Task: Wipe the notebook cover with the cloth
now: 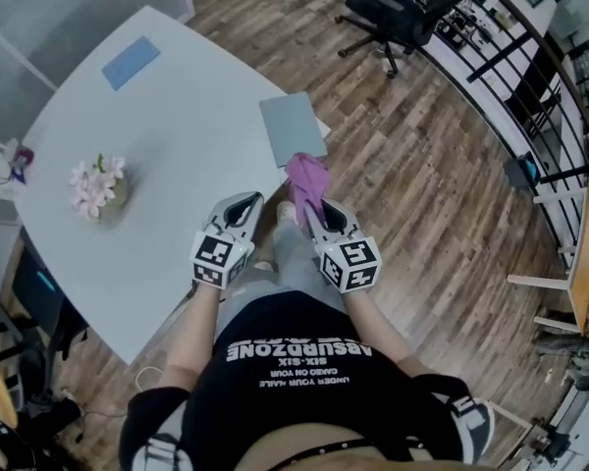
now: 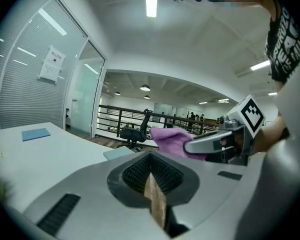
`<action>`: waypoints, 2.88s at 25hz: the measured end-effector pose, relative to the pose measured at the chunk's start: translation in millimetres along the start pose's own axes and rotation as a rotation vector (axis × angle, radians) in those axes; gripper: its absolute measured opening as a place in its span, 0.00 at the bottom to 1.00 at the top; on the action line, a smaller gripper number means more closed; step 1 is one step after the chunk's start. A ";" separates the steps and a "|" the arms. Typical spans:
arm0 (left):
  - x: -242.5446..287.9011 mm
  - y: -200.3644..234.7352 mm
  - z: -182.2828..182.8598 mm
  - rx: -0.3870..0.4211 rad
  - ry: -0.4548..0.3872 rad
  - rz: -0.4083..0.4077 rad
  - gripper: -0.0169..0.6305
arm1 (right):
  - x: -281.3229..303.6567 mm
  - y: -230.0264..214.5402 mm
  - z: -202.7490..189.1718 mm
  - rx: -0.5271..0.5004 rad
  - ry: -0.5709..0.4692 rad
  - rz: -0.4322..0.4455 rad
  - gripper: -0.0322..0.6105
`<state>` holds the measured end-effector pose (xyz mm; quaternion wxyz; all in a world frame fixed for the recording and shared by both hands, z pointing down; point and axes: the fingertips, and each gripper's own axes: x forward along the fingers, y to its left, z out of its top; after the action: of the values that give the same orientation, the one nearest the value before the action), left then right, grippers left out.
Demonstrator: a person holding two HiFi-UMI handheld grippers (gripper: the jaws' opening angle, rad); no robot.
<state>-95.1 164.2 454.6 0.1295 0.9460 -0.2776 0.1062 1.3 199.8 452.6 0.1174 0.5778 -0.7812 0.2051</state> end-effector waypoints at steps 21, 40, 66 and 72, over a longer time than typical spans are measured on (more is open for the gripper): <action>136.6 82.5 -12.1 -0.045 0.156 0.027 0.05 | 146.0 -148.5 66.3 -0.038 0.090 -0.013 0.18; 194.2 112.1 -65.6 -0.133 0.311 0.075 0.05 | 248.2 -218.2 59.7 -0.167 0.255 0.008 0.18; 218.1 113.3 -114.8 -0.188 0.440 0.138 0.05 | 308.9 -211.8 8.0 -0.223 0.399 0.085 0.18; 219.4 112.5 -114.1 -0.167 0.455 0.158 0.05 | 310.4 -200.1 7.6 -0.220 0.396 0.090 0.18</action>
<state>8.7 -1.7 643.1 0.2576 0.8591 -0.3223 0.3028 97.3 -118.6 613.4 0.3217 0.4743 -0.7856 0.2331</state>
